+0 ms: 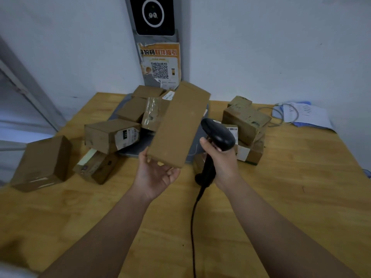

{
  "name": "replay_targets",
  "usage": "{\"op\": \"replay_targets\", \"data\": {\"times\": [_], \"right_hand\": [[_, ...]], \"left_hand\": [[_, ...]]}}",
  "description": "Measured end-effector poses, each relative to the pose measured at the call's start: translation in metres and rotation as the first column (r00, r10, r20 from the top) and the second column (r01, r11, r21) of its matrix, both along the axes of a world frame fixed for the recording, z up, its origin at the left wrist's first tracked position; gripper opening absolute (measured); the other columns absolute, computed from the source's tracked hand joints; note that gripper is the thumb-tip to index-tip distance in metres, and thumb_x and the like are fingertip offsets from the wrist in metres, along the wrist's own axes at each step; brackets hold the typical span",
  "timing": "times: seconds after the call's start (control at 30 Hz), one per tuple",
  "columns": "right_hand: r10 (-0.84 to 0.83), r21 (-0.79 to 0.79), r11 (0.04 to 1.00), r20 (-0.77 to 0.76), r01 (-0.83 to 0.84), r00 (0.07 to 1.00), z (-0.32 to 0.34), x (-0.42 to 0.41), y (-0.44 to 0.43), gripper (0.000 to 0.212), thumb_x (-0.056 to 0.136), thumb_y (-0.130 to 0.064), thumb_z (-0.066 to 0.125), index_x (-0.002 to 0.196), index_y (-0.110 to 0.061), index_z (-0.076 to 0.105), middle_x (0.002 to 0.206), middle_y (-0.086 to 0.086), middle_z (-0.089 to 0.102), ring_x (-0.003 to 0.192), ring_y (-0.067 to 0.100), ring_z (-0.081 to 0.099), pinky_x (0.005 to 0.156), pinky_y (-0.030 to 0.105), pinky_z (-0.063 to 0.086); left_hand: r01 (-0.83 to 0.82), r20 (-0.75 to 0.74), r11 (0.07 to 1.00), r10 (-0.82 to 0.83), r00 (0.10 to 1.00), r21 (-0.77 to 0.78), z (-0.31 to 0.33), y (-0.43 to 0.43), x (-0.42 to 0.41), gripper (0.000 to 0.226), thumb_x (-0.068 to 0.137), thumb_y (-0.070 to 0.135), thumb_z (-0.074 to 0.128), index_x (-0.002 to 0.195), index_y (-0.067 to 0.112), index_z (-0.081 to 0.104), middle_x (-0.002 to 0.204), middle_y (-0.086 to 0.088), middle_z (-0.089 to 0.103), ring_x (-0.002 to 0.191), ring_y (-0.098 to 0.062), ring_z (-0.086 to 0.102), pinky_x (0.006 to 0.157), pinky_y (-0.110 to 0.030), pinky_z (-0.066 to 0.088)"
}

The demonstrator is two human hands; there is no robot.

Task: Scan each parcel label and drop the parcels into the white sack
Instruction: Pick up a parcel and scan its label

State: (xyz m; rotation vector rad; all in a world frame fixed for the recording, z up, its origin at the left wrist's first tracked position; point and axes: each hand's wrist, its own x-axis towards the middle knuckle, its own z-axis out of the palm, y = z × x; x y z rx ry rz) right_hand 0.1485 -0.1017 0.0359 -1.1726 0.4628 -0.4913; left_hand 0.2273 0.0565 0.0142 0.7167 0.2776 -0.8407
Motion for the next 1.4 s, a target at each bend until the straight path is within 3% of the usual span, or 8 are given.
{"op": "replay_targets", "data": {"times": [0.23,0.33,0.43,0.53,0.63,0.73,0.97,1.4], "right_hand": [[0.041,0.235,0.969,0.125,-0.070,0.991,0.001,-0.007,0.023,0.038,0.075,-0.020,0.075,0.111,-0.011,0.069,0.111,0.011,0.072,0.108,0.027,0.067,0.099,0.050,0.050],[0.030,0.211,0.976,0.083,-0.047,0.996,0.005,-0.009,0.021,0.056,0.069,-0.026,0.077,0.121,-0.008,0.064,0.114,0.011,0.071,0.108,0.027,0.067,0.097,0.052,0.051],[0.053,0.116,0.992,0.051,-0.059,0.997,0.005,-0.011,0.014,0.043,0.075,-0.014,0.076,0.117,-0.013,0.066,0.112,0.006,0.072,0.108,0.023,0.067,0.095,0.045,0.053],[0.064,0.018,0.998,-0.025,-0.063,0.998,0.000,-0.016,0.010,0.033,0.079,0.000,0.074,0.104,-0.020,0.067,0.103,0.003,0.073,0.101,0.021,0.068,0.089,0.037,0.055],[0.075,-0.136,0.986,-0.145,-0.094,0.987,-0.008,-0.022,0.010,0.025,0.079,0.002,0.074,0.090,-0.018,0.064,0.081,-0.001,0.062,0.083,0.012,0.061,0.073,0.019,0.051],[0.106,-0.208,0.967,-0.187,-0.145,0.977,-0.011,-0.025,0.017,0.025,0.080,0.005,0.070,0.087,-0.018,0.064,0.076,-0.003,0.059,0.073,0.004,0.058,0.062,0.013,0.047],[0.166,0.079,0.984,-0.046,-0.162,0.985,-0.005,-0.027,0.010,0.050,0.065,-0.023,0.081,0.112,-0.010,0.068,0.111,0.008,0.072,0.109,0.023,0.067,0.102,0.045,0.048],[0.349,0.113,0.936,-0.166,-0.334,0.922,-0.023,-0.039,0.011,0.042,0.068,-0.018,0.074,0.110,-0.019,0.068,0.108,0.003,0.074,0.107,0.022,0.067,0.105,0.047,0.044]], "left_hand": [[0.229,0.089,0.959,-0.246,0.965,0.169,0.015,-0.009,-0.015,0.061,0.095,0.061,0.027,0.122,0.016,0.056,0.096,-0.013,0.066,0.079,-0.023,0.063,0.060,-0.026,0.054],[0.076,0.380,0.934,-0.216,0.899,0.349,0.013,-0.011,-0.010,0.032,0.099,0.031,0.047,0.130,0.025,0.052,0.121,-0.004,0.061,0.101,-0.021,0.063,0.074,-0.034,0.053],[-0.041,0.536,0.953,-0.133,0.834,0.301,0.014,0.000,0.003,0.056,0.092,-0.002,0.052,0.140,0.026,0.044,0.131,-0.002,0.060,0.113,-0.018,0.063,0.085,-0.031,0.053],[0.006,0.454,0.949,-0.156,0.877,0.315,0.021,0.010,0.014,0.037,0.100,0.024,0.044,0.137,0.020,0.051,0.127,-0.008,0.064,0.113,-0.025,0.063,0.091,-0.037,0.050],[0.082,0.447,0.837,-0.369,0.815,0.541,0.034,0.009,0.017,0.090,0.074,0.080,0.048,0.140,0.020,0.046,0.134,-0.003,0.058,0.119,-0.023,0.056,0.101,-0.044,0.044],[0.072,0.471,0.698,-0.552,0.689,0.713,0.035,-0.004,0.014,0.091,0.072,0.065,0.069,0.144,0.027,0.028,0.132,0.005,0.051,0.117,-0.019,0.053,0.095,-0.040,0.047],[0.189,0.435,0.845,-0.434,0.789,0.500,0.008,0.006,0.014,0.083,0.068,0.036,0.080,0.138,0.014,0.040,0.122,-0.006,0.066,0.111,-0.024,0.063,0.090,-0.045,0.053],[0.048,0.545,0.833,-0.403,0.735,0.551,0.040,0.004,0.047,0.038,0.090,0.036,0.063,0.122,0.016,0.059,0.105,-0.005,0.072,0.103,-0.025,0.066,0.085,-0.039,0.054]]}}
